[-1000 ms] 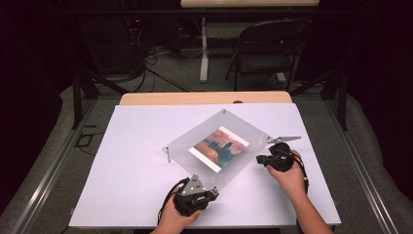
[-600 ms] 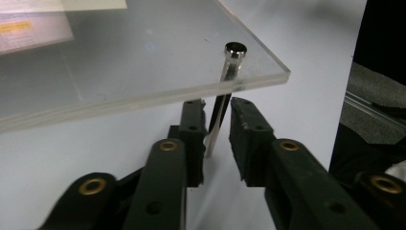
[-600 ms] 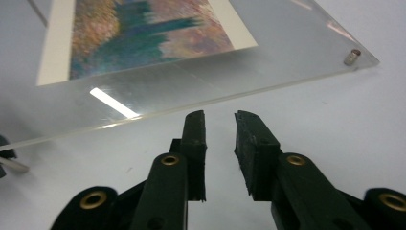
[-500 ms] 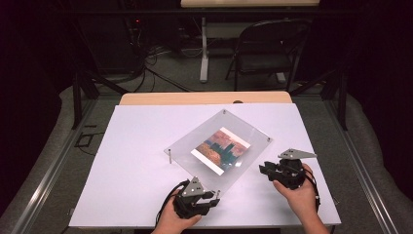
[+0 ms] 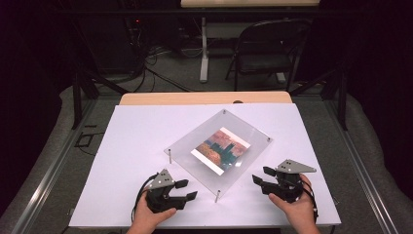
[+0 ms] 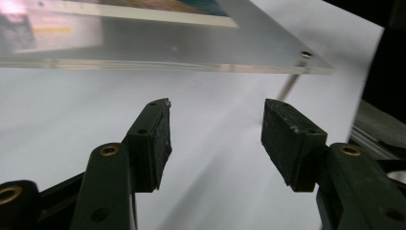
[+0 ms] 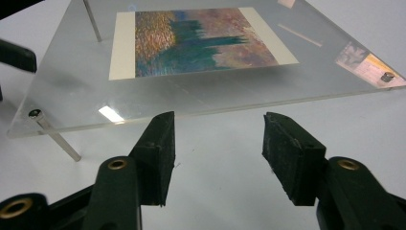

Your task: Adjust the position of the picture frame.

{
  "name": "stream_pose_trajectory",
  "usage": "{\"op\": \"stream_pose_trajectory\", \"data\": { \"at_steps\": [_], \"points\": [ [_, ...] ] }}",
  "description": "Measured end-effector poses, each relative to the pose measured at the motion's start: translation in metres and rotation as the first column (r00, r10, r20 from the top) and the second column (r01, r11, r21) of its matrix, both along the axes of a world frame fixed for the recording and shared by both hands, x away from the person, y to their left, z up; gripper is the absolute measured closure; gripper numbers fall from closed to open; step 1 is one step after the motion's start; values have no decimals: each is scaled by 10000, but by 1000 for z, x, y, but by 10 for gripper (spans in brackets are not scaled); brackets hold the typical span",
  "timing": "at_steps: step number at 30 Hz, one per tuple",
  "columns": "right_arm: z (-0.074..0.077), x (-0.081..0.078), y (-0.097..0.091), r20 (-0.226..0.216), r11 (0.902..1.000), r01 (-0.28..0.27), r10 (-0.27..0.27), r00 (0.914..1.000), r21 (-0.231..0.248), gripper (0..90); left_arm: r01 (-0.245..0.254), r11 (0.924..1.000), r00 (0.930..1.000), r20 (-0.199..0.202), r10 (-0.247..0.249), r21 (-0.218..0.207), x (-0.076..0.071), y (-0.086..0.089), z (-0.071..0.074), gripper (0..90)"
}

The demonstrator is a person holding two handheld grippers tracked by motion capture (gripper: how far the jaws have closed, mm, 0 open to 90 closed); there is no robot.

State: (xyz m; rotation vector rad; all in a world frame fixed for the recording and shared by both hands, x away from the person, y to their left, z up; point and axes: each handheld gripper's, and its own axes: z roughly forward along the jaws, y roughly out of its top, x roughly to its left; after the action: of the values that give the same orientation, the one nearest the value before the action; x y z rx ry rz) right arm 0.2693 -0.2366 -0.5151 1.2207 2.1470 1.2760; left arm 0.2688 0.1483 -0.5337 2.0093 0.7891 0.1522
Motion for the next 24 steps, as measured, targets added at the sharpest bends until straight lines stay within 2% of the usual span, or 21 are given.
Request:
{"op": "stream_pose_trajectory", "data": {
  "at_steps": [2,8,10,13,15,19,24],
  "points": [
    [-1,0,0,78,10000,-22,23,10000,-85,439,-386,9992,9992,73,386,49,6,9,1,443],
    [-3,0,0,369,9996,-57,47,9993,261,449,-1222,9924,9922,253,1218,145,25,29,1,462],
    [-5,1,-1,264,9996,-83,75,9996,286,457,-1474,9887,9889,235,1468,264,32,36,-1,470],
    [-6,1,-2,102,9992,-137,133,9999,383,496,-1737,9844,9847,179,1733,286,41,44,-4,496],
    [-6,1,-2,161,9989,-190,183,9997,429,513,-1837,9827,9829,174,1834,222,48,48,-6,513],
    [-6,0,-1,175,9987,-229,221,9996,463,527,-2105,9767,9774,271,2095,422,61,53,-9,519],
    [-7,1,-1,75,9986,-271,268,9996,446,531,-2262,9709,9740,330,2242,787,76,50,-15,527]
  ]
}}
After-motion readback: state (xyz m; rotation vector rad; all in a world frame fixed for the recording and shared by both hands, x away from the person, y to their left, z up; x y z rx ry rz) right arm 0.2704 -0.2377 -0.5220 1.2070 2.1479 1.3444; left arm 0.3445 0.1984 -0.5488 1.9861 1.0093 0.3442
